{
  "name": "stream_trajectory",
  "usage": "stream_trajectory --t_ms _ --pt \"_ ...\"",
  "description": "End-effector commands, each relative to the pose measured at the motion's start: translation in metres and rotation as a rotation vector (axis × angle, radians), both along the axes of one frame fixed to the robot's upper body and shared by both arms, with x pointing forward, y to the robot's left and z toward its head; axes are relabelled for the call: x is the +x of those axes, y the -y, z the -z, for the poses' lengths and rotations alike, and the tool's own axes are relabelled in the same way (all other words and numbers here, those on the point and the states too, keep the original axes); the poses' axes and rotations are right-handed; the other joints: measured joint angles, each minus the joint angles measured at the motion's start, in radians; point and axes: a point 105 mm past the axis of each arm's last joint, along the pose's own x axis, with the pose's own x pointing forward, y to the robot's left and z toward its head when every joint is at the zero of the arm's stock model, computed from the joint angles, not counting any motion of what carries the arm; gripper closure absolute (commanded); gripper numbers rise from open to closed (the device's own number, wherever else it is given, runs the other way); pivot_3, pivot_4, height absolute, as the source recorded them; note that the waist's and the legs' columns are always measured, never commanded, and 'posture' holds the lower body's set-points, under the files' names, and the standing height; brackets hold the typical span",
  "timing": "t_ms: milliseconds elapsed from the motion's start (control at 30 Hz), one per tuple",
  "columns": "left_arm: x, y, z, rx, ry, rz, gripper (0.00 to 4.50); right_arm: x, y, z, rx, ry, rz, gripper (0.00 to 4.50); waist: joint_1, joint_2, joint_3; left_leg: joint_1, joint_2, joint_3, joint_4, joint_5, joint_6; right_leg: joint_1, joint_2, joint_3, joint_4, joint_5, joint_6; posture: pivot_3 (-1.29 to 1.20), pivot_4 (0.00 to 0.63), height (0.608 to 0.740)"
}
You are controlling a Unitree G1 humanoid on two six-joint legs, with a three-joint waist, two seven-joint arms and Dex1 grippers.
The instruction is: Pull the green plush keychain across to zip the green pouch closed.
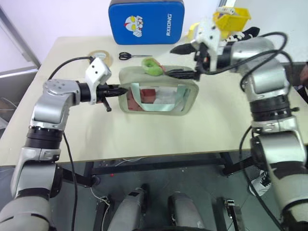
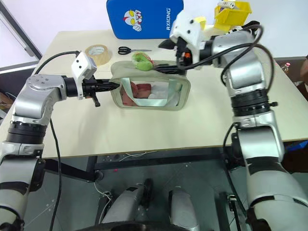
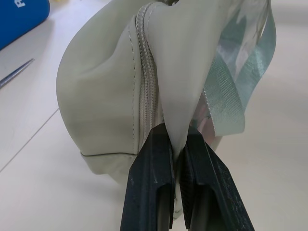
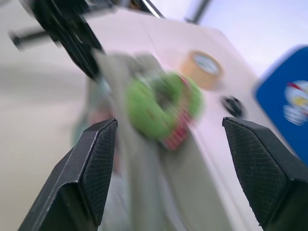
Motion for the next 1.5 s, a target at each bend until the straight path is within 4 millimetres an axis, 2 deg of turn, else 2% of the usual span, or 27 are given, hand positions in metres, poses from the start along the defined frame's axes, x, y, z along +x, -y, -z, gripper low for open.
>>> stream_trajectory --t_ms 33,133,167,233,300,400,433,533,633,700,800,900,1000,1100,1200,1300,1400,1500 --pt "-0.003 -0.001 -0.017 -0.008 0.058 0.0 4.5 0.001 -0.017 -0.008 0.027 0.04 -0.018 0.9 0.002 0.0 0.0 0.0 0.0 0.0 0.0 0.0 0.0 0.0 0.0 0.0 0.0 0.0 0.0 0.0 0.15 0.74" --pt "-0.004 -0.003 -0.018 -0.007 0.059 -0.003 4.5 0.007 -0.019 0.0 0.007 0.037 -0.005 0.9 0.005 0.0 0.0 0.0 0.0 0.0 0.0 0.0 0.0 0.0 0.0 0.0 0.0 0.0 0.0 0.0 0.15 0.74" --pt "-0.004 -0.004 -0.018 -0.006 0.059 -0.005 4.5 0.009 -0.019 0.001 0.006 0.036 0.0 1.13 0.005 0.0 0.0 0.0 0.0 0.0 0.0 0.0 0.0 0.0 0.0 0.0 0.0 0.0 0.0 0.0 0.15 0.74" --pt "-0.005 -0.005 -0.018 -0.004 0.06 -0.01 4.5 0.009 -0.018 0.002 0.002 0.03 -0.006 1.78 0.003 0.0 0.0 0.0 0.0 0.0 0.0 0.0 -0.001 0.0 0.0 0.0 0.0 0.0 0.0 0.0 0.15 0.74" --pt "-0.005 -0.006 -0.018 -0.003 0.06 -0.014 4.5 0.009 -0.018 0.003 -0.009 0.031 -0.008 2.72 0.0 0.0 0.0 0.0 0.0 0.0 0.0 0.001 -0.001 0.0 0.001 0.0 0.0 0.0 0.0 0.0 0.15 0.74" --pt "-0.005 -0.006 -0.018 -0.005 0.059 -0.015 4.5 0.009 -0.017 0.003 -0.007 0.036 -0.006 4.36 -0.001 0.0 0.0 0.0 0.0 0.0 0.0 0.001 -0.001 0.0 0.001 0.0 0.0 0.0 0.0 0.0 0.15 0.74" --pt "-0.005 -0.005 -0.017 -0.005 0.057 -0.015 4.5 0.008 -0.016 0.0 0.006 0.037 -0.004 4.45 -0.001 0.0 0.0 0.0 0.0 0.0 0.0 0.001 -0.001 0.0 0.001 0.0 0.0 0.0 0.0 0.0 0.15 0.74" --pt "-0.004 -0.005 -0.015 -0.005 0.053 -0.015 4.5 0.009 -0.01 -0.012 0.051 0.054 0.031 4.45 0.0 0.0 0.0 0.0 0.0 0.0 0.0 0.001 -0.001 0.0 0.001 0.0 0.0 0.0 0.0 0.0 0.15 0.74" --pt "-0.004 -0.006 -0.014 -0.004 0.052 -0.019 4.5 0.01 0.007 -0.025 0.064 0.097 0.095 4.45 0.002 0.0 0.0 0.0 0.0 0.0 0.0 0.001 -0.001 0.0 0.001 0.0 0.0 0.0 0.0 0.0 0.15 0.74" --pt "-0.005 -0.007 -0.014 -0.004 0.05 -0.021 4.5 0.015 0.032 -0.034 0.03 0.178 0.209 4.45 0.005 0.0 0.0 0.0 0.0 0.0 -0.001 0.0 -0.001 0.0 0.0 0.0 0.0 0.0 0.0 0.0 0.15 0.74" --pt "-0.007 -0.01 -0.011 0.005 0.048 -0.028 4.5 0.023 0.082 -0.035 -0.131 0.346 0.418 4.45 0.013 0.0 0.0 0.0 0.0 0.0 -0.001 0.0 -0.001 -0.001 0.0 0.0 0.0 0.0 0.0 0.0 0.15 0.74" --pt "-0.008 -0.011 -0.008 -0.002 0.042 -0.034 4.5 0.025 0.115 -0.03 -0.125 0.368 0.574 4.45 0.02 0.0 0.0 0.0 0.0 0.001 -0.001 0.0 -0.001 -0.001 0.0 0.001 0.0 0.0 0.0 0.0 0.15 0.74" --pt "-0.01 -0.008 -0.005 -0.009 0.029 -0.03 4.5 0.027 0.142 -0.017 -0.153 0.394 0.708 4.45 0.019 0.0 0.0 0.001 0.0 0.002 -0.004 0.001 -0.001 -0.002 0.0 0.003 0.0 0.0 0.0 0.0 0.15 0.74" --pt "-0.012 -0.003 -0.004 -0.021 0.02 -0.028 4.5 0.03 0.16 0.01 -0.167 0.371 0.822 4.45 0.024 0.0 0.0 0.0 0.0 0.003 -0.006 0.002 -0.002 -0.004 -0.001 0.004 0.0 0.0 0.0 0.0 0.15 0.74" --pt "-0.013 0.0 -0.004 -0.03 0.015 -0.027 4.5 0.033 0.161 0.058 -0.182 0.276 0.871 4.45 0.027 0.0 0.0 0.0 0.0 0.003 -0.007 0.003 -0.004 -0.005 0.0 0.004 0.0 0.0 -0.001 0.0 0.15 0.74" --pt "-0.014 0.002 -0.003 -0.031 0.012 -0.028 4.5 0.034 0.141 0.099 -0.103 0.137 0.859 4.45 0.026 0.0 0.0 0.002 0.0 0.003 -0.007 0.003 -0.004 -0.002 0.0 0.004 0.001 0.0 -0.001 0.0 0.15 0.74" --pt "-0.015 0.002 -0.003 -0.029 0.011 -0.03 4.5 0.032 0.114 0.114 -0.037 0.055 0.809 4.45 0.025 0.0 0.0 0.004 0.0 0.003 -0.007 0.003 -0.004 -0.001 0.0 0.004 0.001 0.0 -0.001 0.0 0.15 0.74" --pt "-0.015 0.001 -0.004 -0.028 0.011 -0.033 4.5 0.027 0.095 0.123 -0.007 -0.008 0.763 4.45 0.027 0.0 0.0 0.004 0.0 0.003 -0.007 0.003 -0.004 -0.001 0.0 0.004 0.001 0.0 -0.001 0.0 0.15 0.74"
